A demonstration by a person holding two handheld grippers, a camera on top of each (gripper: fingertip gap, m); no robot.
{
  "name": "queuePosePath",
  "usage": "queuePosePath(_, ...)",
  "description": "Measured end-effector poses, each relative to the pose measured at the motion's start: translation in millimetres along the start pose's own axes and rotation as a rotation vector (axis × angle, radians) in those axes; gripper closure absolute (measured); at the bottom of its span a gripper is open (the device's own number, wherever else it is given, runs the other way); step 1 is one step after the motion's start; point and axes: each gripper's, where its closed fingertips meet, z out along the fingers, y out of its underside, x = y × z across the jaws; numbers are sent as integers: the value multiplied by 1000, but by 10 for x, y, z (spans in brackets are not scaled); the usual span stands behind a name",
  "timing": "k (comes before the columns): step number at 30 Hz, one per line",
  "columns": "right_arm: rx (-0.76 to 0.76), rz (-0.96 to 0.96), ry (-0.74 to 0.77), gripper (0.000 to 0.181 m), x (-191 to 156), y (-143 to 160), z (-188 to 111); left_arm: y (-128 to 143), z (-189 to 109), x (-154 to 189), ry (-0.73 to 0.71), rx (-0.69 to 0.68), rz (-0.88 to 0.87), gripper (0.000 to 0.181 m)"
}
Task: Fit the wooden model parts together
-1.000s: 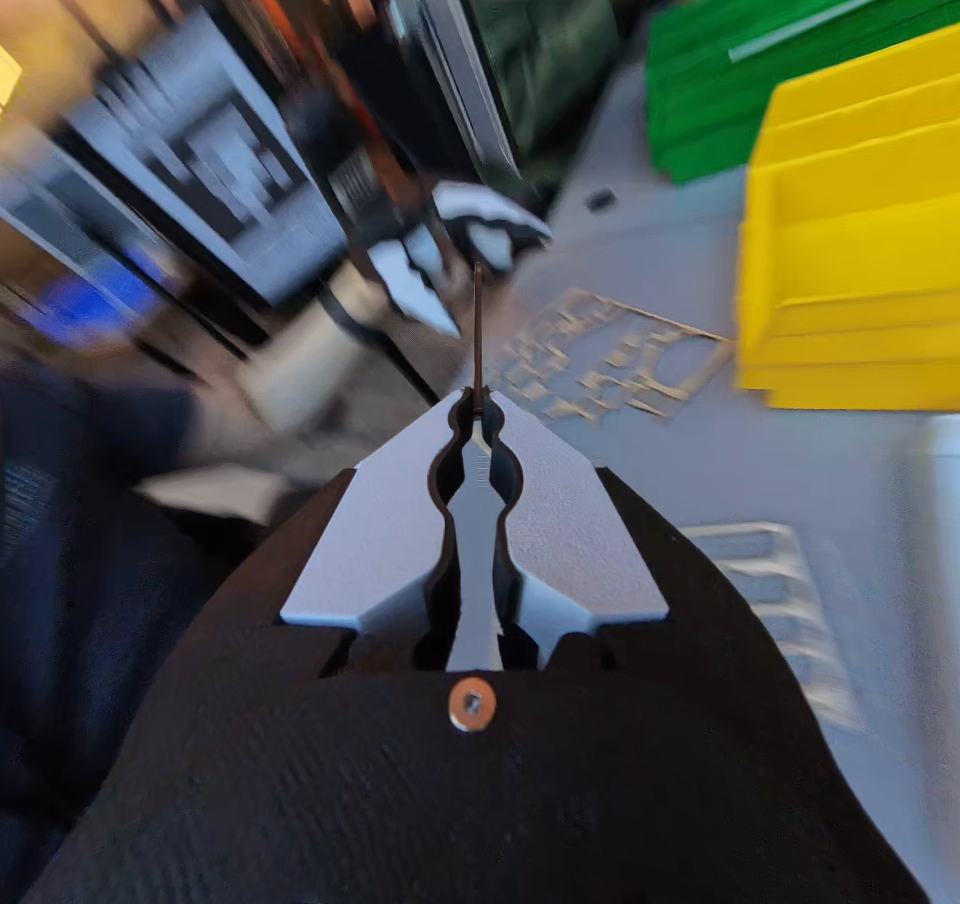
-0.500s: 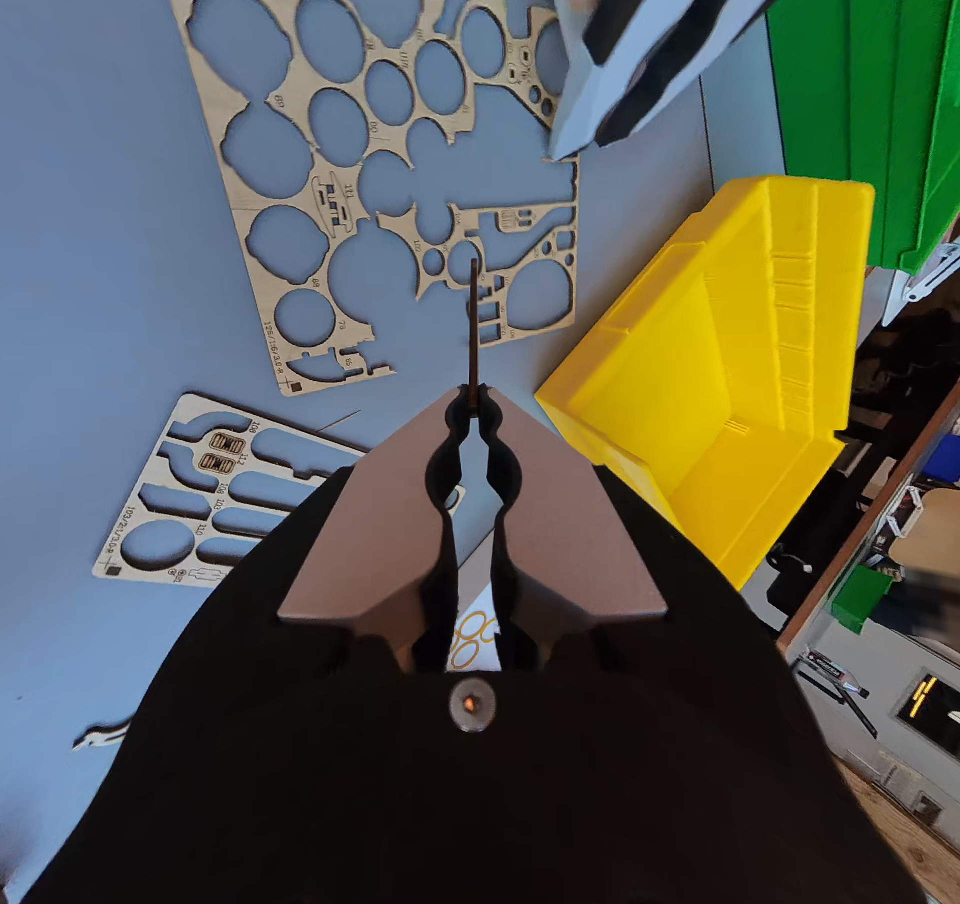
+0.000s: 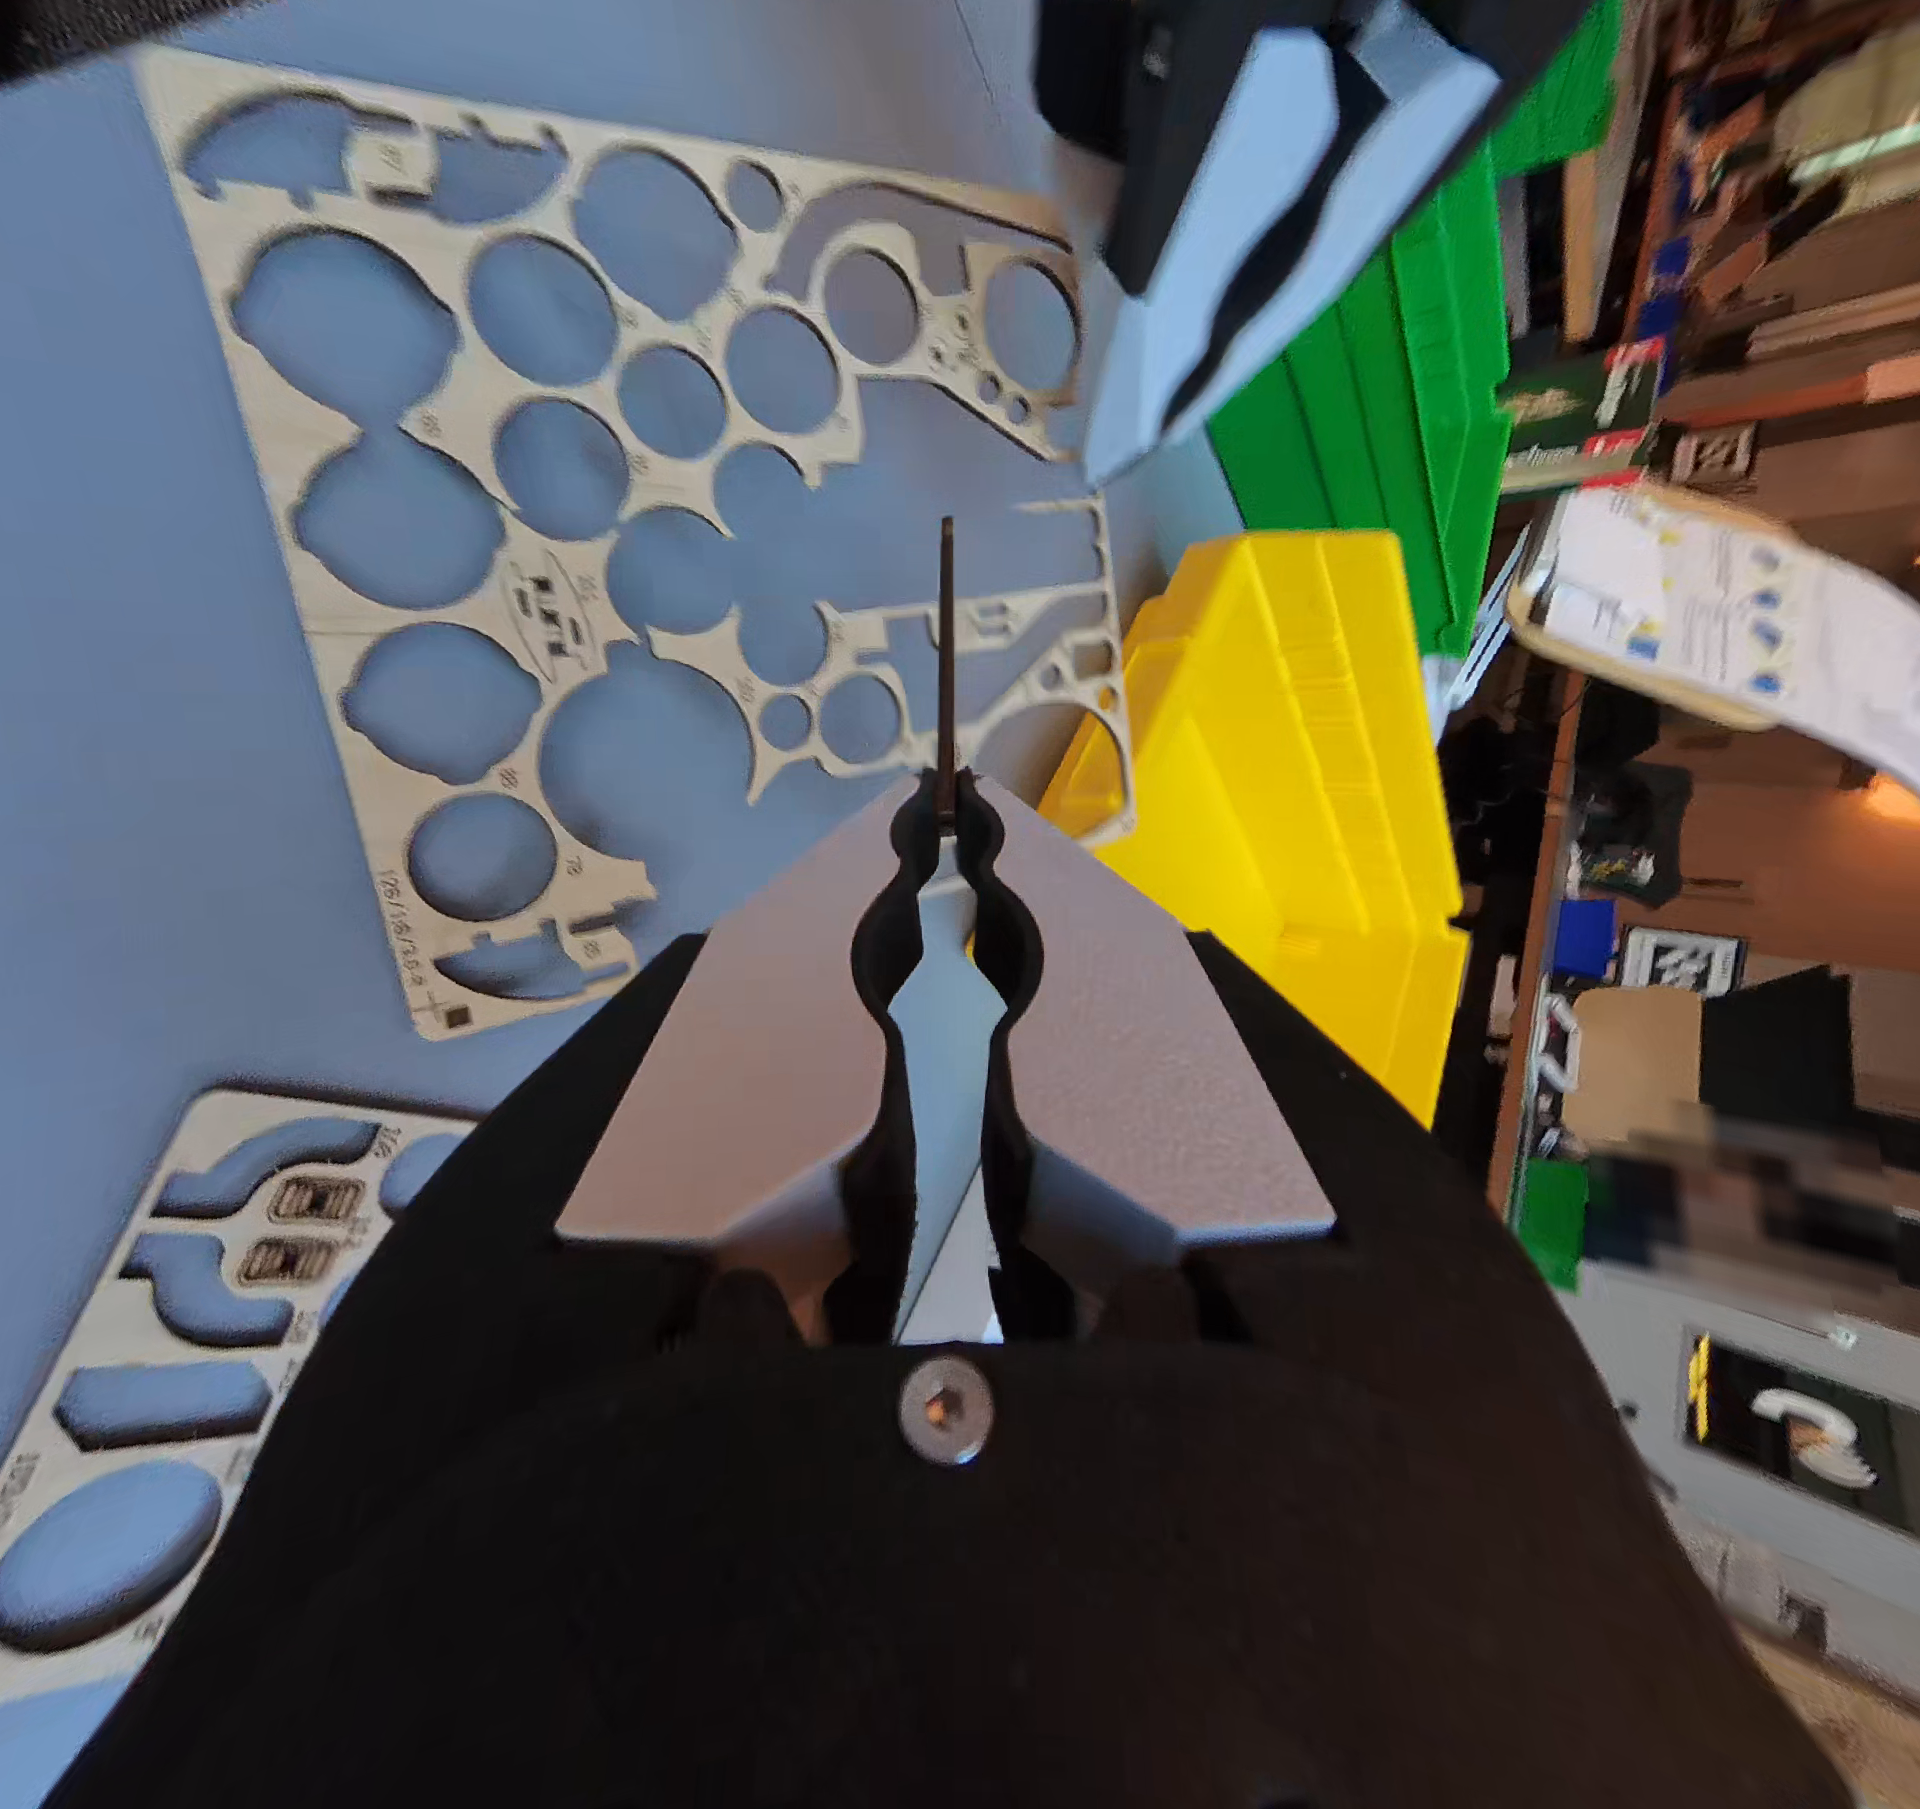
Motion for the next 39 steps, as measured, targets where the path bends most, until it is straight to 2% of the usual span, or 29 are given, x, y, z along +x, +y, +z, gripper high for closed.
queuePosePath(1, 25, -33, 13, 181, -22, -78, -13, -47, -71, -15, -14, 9, 5, 180)
queuePosePath(4, -41, -137, 52, 181, 3, -109, 29, -165, -230, -55, -55, 18, 32, 180)
queuePosePath(6, -79, -137, 69, 181, 93, -82, 49, -237, -298, -85, -83, 19, 53, 180)
queuePosePath(9, -62, -112, 62, 181, 143, -210, -78, -328, -366, -118, -109, 26, 81, 180)
queuePosePath(11, -62, -183, 155, 181, 315, -258, -190, -356, -375, -122, -112, 23, 94, 180)
queuePosePath(14, -127, -112, 138, 181, 379, -92, -198, -364, -356, -148, -124, 12, 102, 180)
queuePosePath(18, -86, -154, 264, 181, 281, -244, -382, -383, -352, -175, -139, 22, 100, 180)
queuePosePath(20, -99, -154, 355, 181, 274, -222, -482, -376, -352, -190, -149, 21, 100, 180)
queuePosePath(24, -28, 37, 554, 181, 505, -42, -981, -386, -375, -208, -163, 39, 94, 180)
queuePosePath(26, -25, -29, 694, 181, 823, -35, -1383, -410, -397, -220, -168, 48, 99, 180)
queuePosePath(29, -11, -39, 915, 181, 1504, -87, -2162, -454, -426, -261, -183, 48, 108, 181)
queuePosePath(31, 49, 36, 965, 181, 1654, -82, -2453, -484, -418, -271, -178, 49, 108, 181)
queuePosePath(33, 41, 42, 972, 181, 1441, -29, -2428, -500, -393, -289, -184, 40, 120, 180)
queuePosePath(37, -24, -32, 878, 181, 722, 30, -1969, -497, -326, -294, -191, 13, 148, 180)
queuePosePath(39, -59, -74, 774, 181, 647, -29, -1761, -503, -303, -277, -184, 12, 153, 180)
